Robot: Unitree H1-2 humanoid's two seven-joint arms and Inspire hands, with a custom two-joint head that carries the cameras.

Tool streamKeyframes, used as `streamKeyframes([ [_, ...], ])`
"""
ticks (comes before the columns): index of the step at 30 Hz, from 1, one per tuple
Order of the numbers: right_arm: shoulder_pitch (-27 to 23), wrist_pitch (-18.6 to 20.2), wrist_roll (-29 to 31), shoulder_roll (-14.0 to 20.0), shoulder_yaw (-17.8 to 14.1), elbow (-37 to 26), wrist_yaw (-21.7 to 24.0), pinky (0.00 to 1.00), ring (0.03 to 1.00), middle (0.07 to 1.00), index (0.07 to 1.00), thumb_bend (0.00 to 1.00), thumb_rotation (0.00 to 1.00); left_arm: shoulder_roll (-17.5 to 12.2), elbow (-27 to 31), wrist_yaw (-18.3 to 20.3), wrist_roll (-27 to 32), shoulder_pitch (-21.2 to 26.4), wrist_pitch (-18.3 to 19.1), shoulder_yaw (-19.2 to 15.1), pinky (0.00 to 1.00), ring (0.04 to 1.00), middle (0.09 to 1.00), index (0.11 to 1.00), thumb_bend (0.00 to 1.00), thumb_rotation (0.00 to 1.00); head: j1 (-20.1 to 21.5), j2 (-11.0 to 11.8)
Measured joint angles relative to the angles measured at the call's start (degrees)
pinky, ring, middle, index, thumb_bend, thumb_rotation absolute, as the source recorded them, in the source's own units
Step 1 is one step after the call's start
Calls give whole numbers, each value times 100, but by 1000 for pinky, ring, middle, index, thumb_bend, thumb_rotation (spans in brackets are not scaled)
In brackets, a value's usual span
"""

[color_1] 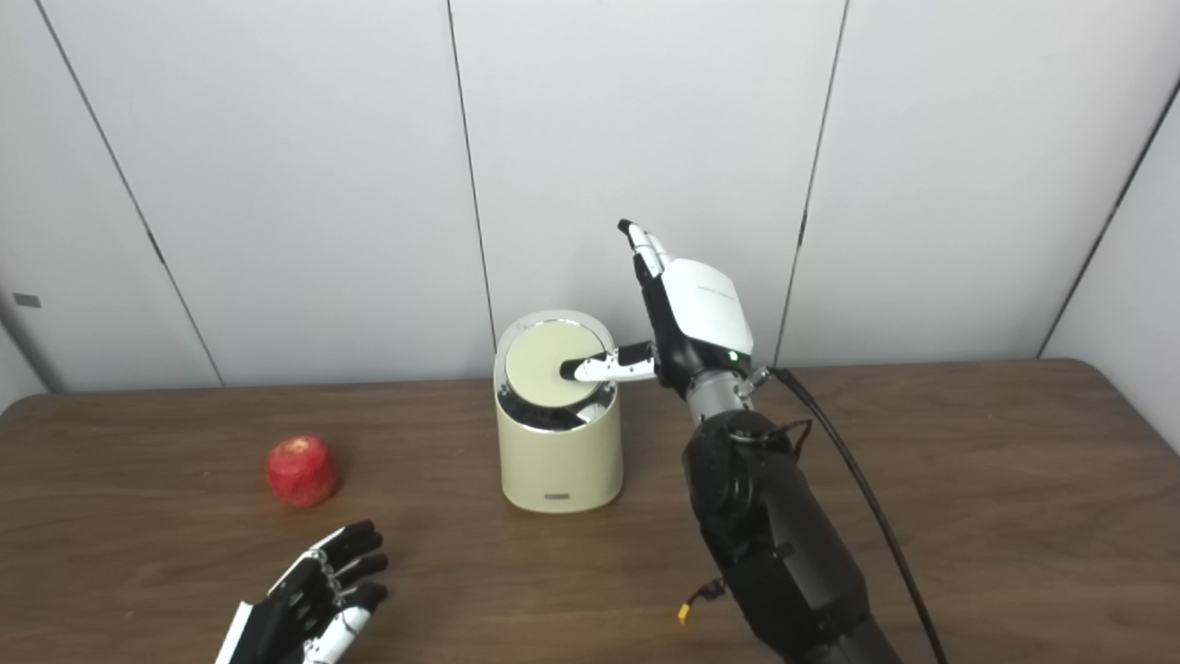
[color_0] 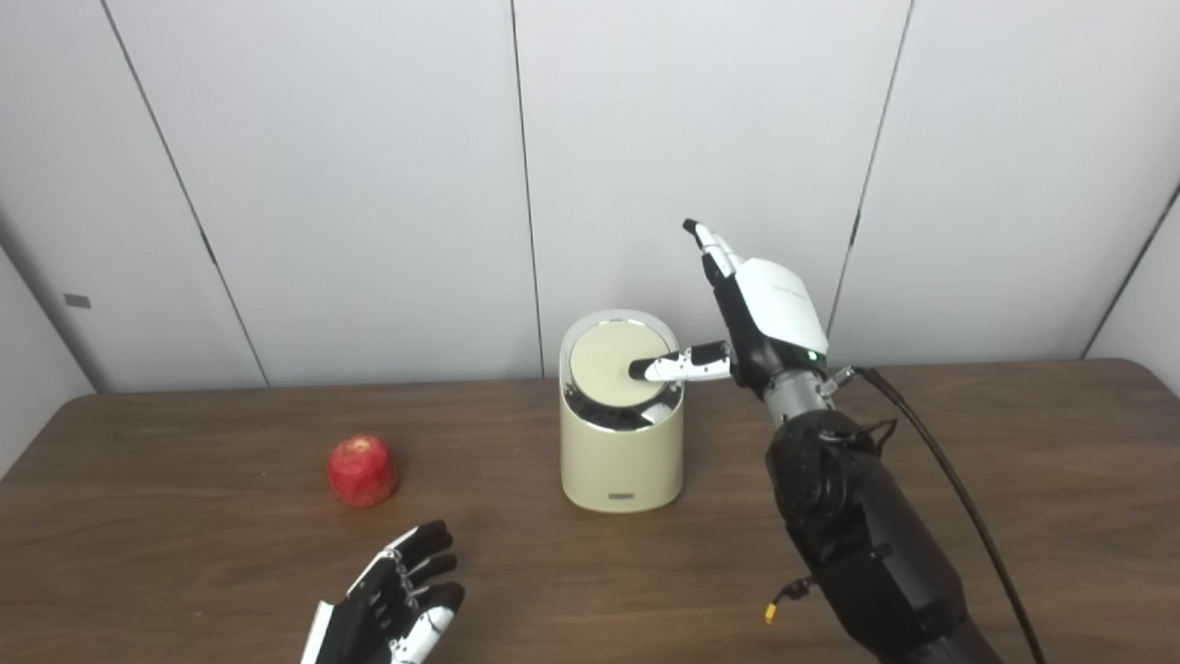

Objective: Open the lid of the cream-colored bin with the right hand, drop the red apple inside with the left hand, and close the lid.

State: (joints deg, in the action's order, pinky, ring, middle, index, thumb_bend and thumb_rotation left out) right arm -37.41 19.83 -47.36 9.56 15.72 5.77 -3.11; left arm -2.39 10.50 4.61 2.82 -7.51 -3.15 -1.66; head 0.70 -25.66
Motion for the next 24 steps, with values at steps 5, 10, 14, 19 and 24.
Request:
streamKeyframes([
  [5,0,42,-133,26,101,42,98,960,971,976,984,965,390,31,0,-2,-3,-24,0,16,711,787,821,813,608,353,-17,0],
  [10,0,94,-178,25,148,65,136,957,977,985,995,965,379,49,0,-7,-5,-23,0,20,707,785,817,810,620,359,-44,9],
  [14,-1,182,-260,37,220,73,133,929,962,973,983,990,388,54,0,-3,-3,-24,-1,24,719,797,823,817,606,352,-35,0],
  [19,-11,228,-516,85,376,95,63,915,960,972,983,1000,398,54,0,-1,0,-24,-1,23,719,799,821,815,601,341,-35,26],
  [24,-72,251,-952,154,617,94,19,926,957,973,982,1000,413,64,-19,-2,-1,-23,-9,24,723,798,821,815,616,357,-35,35],
])
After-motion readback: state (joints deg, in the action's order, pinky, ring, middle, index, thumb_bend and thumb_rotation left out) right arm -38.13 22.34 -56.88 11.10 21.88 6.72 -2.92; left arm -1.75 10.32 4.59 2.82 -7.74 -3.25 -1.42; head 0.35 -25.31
